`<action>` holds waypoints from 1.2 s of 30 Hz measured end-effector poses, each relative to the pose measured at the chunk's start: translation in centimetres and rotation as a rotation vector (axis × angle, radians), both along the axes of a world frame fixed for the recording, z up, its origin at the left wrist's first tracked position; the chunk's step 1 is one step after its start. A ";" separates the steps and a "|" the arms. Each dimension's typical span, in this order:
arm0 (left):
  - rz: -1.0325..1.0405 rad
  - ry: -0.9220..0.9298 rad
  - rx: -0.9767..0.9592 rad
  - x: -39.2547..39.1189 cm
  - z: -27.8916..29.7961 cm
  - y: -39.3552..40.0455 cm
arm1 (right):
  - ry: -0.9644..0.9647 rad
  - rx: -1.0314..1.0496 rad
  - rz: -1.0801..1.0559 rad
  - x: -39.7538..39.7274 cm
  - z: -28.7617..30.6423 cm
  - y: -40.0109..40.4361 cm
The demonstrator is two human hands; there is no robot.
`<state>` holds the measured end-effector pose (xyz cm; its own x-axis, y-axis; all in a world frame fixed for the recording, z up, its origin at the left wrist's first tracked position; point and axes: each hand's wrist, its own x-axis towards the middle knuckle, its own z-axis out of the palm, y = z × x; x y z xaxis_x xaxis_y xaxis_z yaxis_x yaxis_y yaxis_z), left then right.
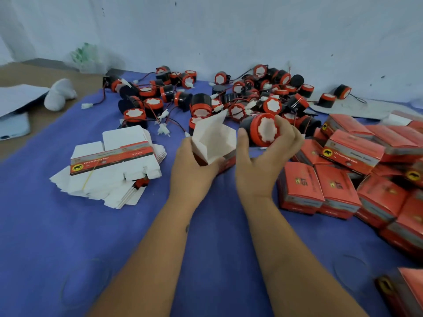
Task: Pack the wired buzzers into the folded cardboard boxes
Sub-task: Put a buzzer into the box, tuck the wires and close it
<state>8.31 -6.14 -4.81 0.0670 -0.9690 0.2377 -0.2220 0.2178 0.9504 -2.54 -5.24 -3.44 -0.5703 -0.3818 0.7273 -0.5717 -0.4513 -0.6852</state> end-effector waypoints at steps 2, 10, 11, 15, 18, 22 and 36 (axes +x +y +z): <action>-0.073 -0.001 0.004 0.3 0.0 0.8 | 0.069 -0.017 -0.019 0.1 -0.2 1.1; -0.187 -0.019 0.030 1.0 0.1 0.8 | 0.387 0.246 0.061 0.5 -0.5 2.6; -0.193 -0.012 0.030 1.0 0.1 0.8 | 0.399 0.254 0.092 0.5 -0.4 2.5; -0.216 0.029 0.022 1.2 0.1 0.7 | 0.440 0.232 0.217 0.6 -0.2 2.6; -0.233 0.041 0.030 1.4 0.1 0.5 | 0.472 0.269 0.210 0.8 -0.4 2.7; -0.257 0.047 0.033 1.6 0.0 0.3 | 0.513 0.296 0.080 0.7 -0.4 2.6; -0.382 -0.055 0.069 3.0 0.4 0.1 | -0.165 0.210 0.159 -0.9 1.1 2.0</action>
